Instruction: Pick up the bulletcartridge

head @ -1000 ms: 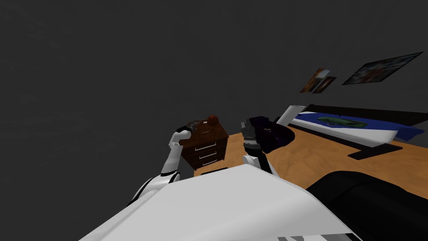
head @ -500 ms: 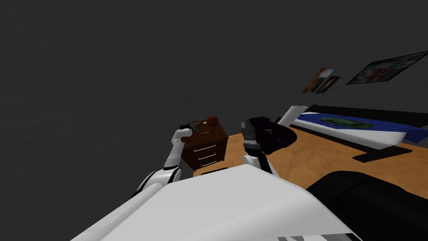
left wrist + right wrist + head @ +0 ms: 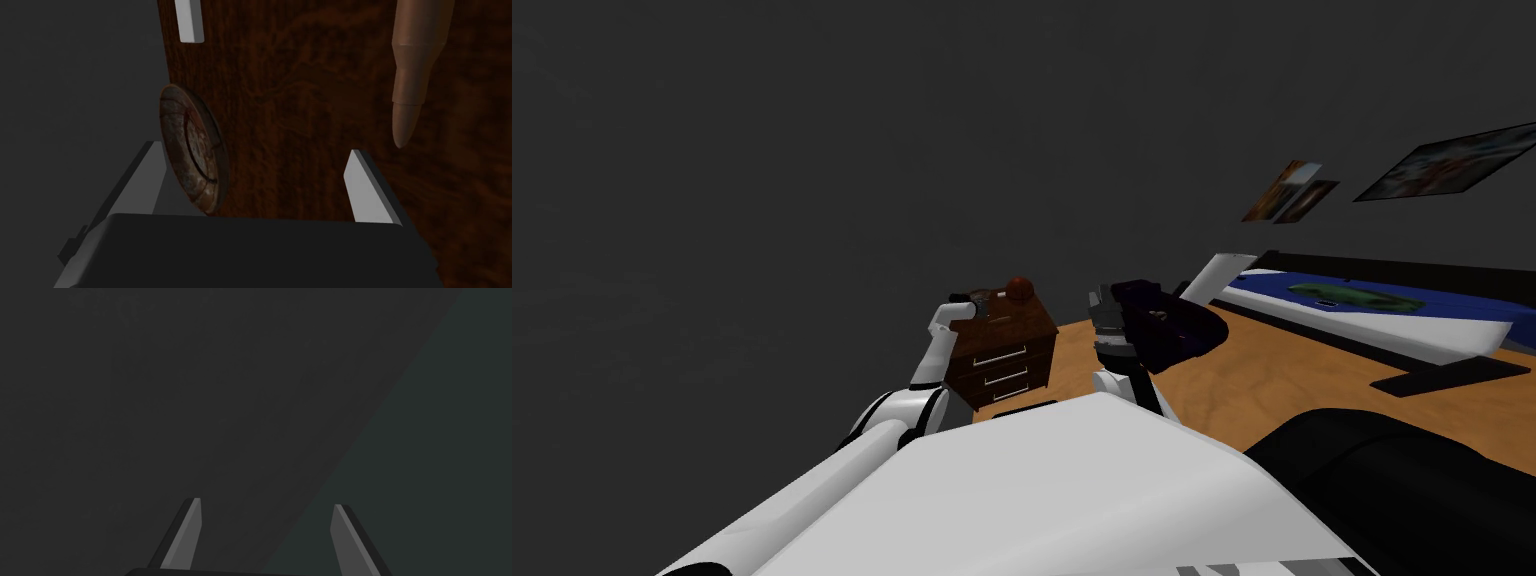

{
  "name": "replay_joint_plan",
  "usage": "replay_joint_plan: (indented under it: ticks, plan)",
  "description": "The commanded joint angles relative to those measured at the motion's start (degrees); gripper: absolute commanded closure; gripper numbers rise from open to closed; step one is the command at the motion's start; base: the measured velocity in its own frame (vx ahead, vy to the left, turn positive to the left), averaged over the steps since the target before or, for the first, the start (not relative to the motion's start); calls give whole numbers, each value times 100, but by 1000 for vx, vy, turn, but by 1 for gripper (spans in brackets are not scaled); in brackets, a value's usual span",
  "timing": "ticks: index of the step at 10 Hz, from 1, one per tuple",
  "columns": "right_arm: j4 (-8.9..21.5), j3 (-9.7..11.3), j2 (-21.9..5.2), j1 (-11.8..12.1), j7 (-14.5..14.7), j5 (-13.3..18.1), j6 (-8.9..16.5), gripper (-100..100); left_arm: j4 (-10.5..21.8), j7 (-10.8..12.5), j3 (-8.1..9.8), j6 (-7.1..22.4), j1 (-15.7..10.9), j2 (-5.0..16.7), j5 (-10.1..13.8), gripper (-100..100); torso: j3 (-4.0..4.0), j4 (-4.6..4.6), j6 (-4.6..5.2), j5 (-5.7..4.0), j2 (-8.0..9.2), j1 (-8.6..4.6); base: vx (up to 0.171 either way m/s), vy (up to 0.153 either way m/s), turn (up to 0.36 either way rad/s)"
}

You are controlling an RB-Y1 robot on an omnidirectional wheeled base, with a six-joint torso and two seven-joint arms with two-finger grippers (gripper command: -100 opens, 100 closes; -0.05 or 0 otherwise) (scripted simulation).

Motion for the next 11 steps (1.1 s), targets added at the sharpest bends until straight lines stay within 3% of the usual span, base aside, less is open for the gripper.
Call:
replay_joint_plan:
  ticks: [1, 3, 6, 11]
  plan:
    - [0, 0, 0, 0, 0, 0, 0, 0, 251, 46, -35, 286, -149, 46, 109, -100, 0, 0, 0, 0, 0, 0, 32, -44, 25]
    - [0, 0, 0, 0, 0, 0, 0, 0, 251, 46, -35, 472, -149, 46, 109, -100, 1, 0, -1, 0, 2, -1, 20, -29, 10]
    - [0, 0, 0, 0, 0, 0, 0, 0, 764, 150, -108, 977, -498, 101, 244, -100, 2, 1, -1, 1, 3, 5, 28, -28, 26]
    - [0, 0, 0, 0, 0, 0, 0, 0, 1228, 249, -179, 1614, -797, 160, 358, -100, 0, 0, -1, 0, 0, -1, 32, -38, 19]
